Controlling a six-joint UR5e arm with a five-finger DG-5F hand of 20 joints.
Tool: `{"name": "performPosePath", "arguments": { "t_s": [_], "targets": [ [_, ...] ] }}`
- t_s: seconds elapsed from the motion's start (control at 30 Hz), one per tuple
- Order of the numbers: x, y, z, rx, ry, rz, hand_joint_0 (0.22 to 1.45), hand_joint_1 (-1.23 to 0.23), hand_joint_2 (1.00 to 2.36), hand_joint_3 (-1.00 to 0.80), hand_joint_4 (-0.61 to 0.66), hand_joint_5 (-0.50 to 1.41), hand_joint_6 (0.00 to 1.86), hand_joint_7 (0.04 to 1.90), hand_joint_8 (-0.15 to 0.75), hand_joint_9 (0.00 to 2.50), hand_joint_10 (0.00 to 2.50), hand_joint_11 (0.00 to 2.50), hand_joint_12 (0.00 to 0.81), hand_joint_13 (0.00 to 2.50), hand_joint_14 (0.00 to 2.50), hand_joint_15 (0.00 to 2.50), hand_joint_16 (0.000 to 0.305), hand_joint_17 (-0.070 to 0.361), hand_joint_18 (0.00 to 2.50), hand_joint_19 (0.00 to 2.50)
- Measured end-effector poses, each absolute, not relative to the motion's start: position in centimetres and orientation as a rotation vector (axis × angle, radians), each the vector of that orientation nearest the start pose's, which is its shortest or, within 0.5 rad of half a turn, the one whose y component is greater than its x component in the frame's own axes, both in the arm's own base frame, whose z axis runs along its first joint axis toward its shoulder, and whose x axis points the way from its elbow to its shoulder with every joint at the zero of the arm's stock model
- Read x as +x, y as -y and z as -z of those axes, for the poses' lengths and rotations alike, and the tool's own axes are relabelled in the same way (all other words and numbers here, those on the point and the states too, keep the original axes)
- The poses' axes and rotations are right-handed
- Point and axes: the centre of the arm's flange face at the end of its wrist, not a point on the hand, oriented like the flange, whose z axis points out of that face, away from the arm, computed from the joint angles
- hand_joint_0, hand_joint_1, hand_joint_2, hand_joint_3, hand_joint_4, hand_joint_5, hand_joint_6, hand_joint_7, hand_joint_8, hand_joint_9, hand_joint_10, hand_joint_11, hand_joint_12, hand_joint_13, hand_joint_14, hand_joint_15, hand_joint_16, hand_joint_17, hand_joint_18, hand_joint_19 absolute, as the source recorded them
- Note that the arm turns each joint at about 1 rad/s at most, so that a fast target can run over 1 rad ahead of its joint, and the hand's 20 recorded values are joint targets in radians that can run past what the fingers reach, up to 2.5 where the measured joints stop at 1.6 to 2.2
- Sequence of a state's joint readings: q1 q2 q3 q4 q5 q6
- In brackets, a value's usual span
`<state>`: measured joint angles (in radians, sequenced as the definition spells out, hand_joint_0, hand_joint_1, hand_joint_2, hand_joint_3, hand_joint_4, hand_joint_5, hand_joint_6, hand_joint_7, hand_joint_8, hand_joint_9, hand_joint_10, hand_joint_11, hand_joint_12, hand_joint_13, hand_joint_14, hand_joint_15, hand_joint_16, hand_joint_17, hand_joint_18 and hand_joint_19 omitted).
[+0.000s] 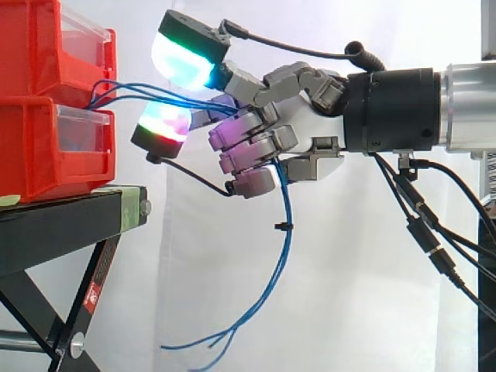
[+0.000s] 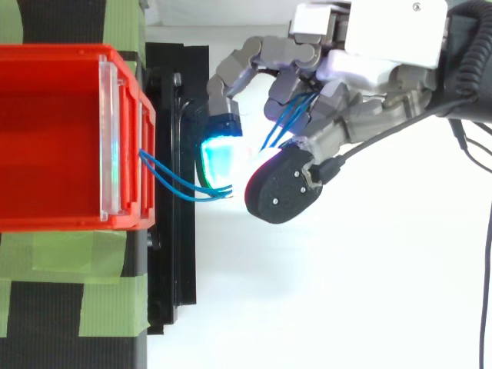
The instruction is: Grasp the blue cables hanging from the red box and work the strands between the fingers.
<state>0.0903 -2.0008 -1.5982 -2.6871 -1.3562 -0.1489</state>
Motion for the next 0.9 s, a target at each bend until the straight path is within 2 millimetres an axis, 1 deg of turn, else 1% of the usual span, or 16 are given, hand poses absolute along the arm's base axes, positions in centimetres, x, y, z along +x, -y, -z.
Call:
{"name": "performPosePath", "arguments": {
  "t_s": [0.43,0.53,0.6,0.63,0.67,0.73,0.77,0.83,0.9],
  "targets": [
    [63.70,9.76,-27.51,1.167,-1.196,-1.000,0.93,-0.63,1.01,-0.60,0.18,-0.11,1.21,0.90,0.481,1.31,2.50,2.50,0.598,1.75,2.50,1.54,0.228,0.171,2.46,0.84],
    [63.69,9.78,-27.48,1.169,-1.195,-0.997,0.93,-0.64,1.02,-0.52,0.17,-0.11,1.23,0.92,0.481,1.31,2.50,2.50,0.598,1.75,2.50,1.54,0.228,0.171,2.46,0.84],
    [63.69,9.79,-27.48,1.170,-1.194,-0.997,0.94,-0.65,1.02,-0.43,0.16,-0.11,1.27,0.90,0.481,1.31,2.50,2.50,0.598,1.75,2.50,1.54,0.228,0.171,2.46,0.84],
    [63.69,9.79,-27.47,1.170,-1.195,-0.997,0.94,-0.65,1.02,-0.42,0.16,-0.11,1.27,0.90,0.481,1.31,2.50,2.50,0.598,1.75,2.50,1.54,0.228,0.171,2.46,0.84],
    [63.69,9.79,-27.47,1.170,-1.194,-0.997,0.94,-0.66,1.02,-0.33,0.15,-0.11,1.29,0.90,0.481,1.31,2.50,2.50,0.598,1.75,2.50,1.54,0.228,0.171,2.46,0.84],
    [63.69,9.80,-27.46,1.170,-1.194,-0.996,0.95,-0.66,1.02,-0.27,0.15,-0.11,1.31,0.89,0.481,1.31,2.50,2.50,0.598,1.75,2.50,1.54,0.228,0.171,2.46,0.84],
    [63.69,9.79,-27.45,1.170,-1.194,-0.996,0.95,-0.66,1.02,-0.22,0.14,-0.10,1.33,0.89,0.481,1.31,2.50,2.50,0.598,1.75,2.50,1.54,0.228,0.171,2.46,0.84],
    [63.69,9.80,-27.45,1.170,-1.194,-0.996,0.96,-0.67,1.02,-0.19,0.13,-0.10,1.34,0.88,0.481,1.31,2.50,2.50,0.598,1.75,2.50,1.54,0.228,0.171,2.46,0.84],
    [63.69,9.80,-27.45,1.170,-1.194,-0.996,0.97,-0.67,1.02,-0.21,0.13,-0.10,1.34,0.88,0.481,1.31,2.50,2.50,0.598,1.75,2.50,1.54,0.228,0.171,2.46,0.84]
  ]
}}
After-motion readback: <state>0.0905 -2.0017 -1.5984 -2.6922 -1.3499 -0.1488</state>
